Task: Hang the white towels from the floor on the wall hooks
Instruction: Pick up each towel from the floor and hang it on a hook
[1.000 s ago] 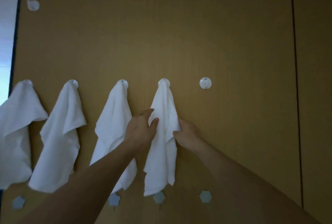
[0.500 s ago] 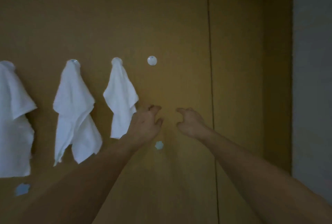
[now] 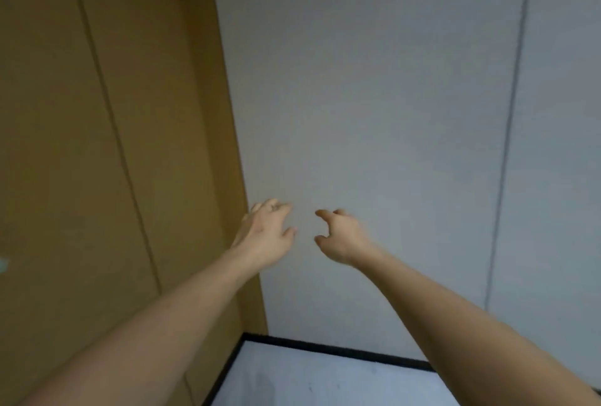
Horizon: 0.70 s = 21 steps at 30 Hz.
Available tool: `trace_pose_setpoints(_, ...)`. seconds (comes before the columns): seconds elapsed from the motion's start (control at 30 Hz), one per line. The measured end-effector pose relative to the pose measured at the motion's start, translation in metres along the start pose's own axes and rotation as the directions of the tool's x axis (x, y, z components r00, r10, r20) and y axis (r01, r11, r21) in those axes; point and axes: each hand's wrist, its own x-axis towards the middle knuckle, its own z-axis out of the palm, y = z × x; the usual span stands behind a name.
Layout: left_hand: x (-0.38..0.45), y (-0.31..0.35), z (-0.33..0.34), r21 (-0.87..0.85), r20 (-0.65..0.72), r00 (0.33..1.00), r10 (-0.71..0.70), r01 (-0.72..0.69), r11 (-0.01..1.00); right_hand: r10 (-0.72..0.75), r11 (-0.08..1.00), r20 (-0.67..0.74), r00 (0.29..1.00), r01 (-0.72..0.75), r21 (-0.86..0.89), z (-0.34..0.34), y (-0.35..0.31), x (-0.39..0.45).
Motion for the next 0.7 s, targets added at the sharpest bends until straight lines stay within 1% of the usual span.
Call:
trace_pose_setpoints(0.17, 0.006, 0.184, 0.072, -0.099, 0.085, 0.973, 0.217, -0.208, 0.973, 0.232, 0.97, -0.094, 0.968, -0.238, -0.057, -0.075, 0.158, -0.102)
trace_pose_setpoints(0.27, 0.001, 0.305, 0.116, -0.193, 0.118, 0.938, 0.327, -0.301, 0.934, 0.357, 0.925, -0.137, 0.924, -0.37, -0.088, -0.121, 0.253, -0.175)
trace_pose_setpoints(0.37, -0.016, 0.426, 0.158, -0.283, 0.174, 0.884, 0.434, -0.377, 0.882, 0.477, 0.868, -0.129, 0.87, -0.489, -0.085, -0.165, 0.345, -0.253)
trace_pose_setpoints(0.47, -0.036, 0.544, 0.195, -0.365, 0.229, 0.815, 0.532, -0.435, 0.823, 0.609, 0.78, -0.123, 0.784, -0.62, -0.086, -0.206, 0.427, -0.336)
trace_pose_setpoints(0.57, -0.061, 0.651, 0.227, -0.462, 0.265, 0.746, 0.611, -0.457, 0.76, 0.723, 0.672, -0.148, 0.674, -0.737, -0.074, -0.239, 0.493, -0.415)
trace_pose_setpoints(0.7, -0.109, 0.772, 0.267, -0.57, 0.317, 0.606, 0.73, -0.493, 0.657, 0.845, 0.514, -0.155, 0.511, -0.857, -0.024, -0.26, 0.563, -0.514)
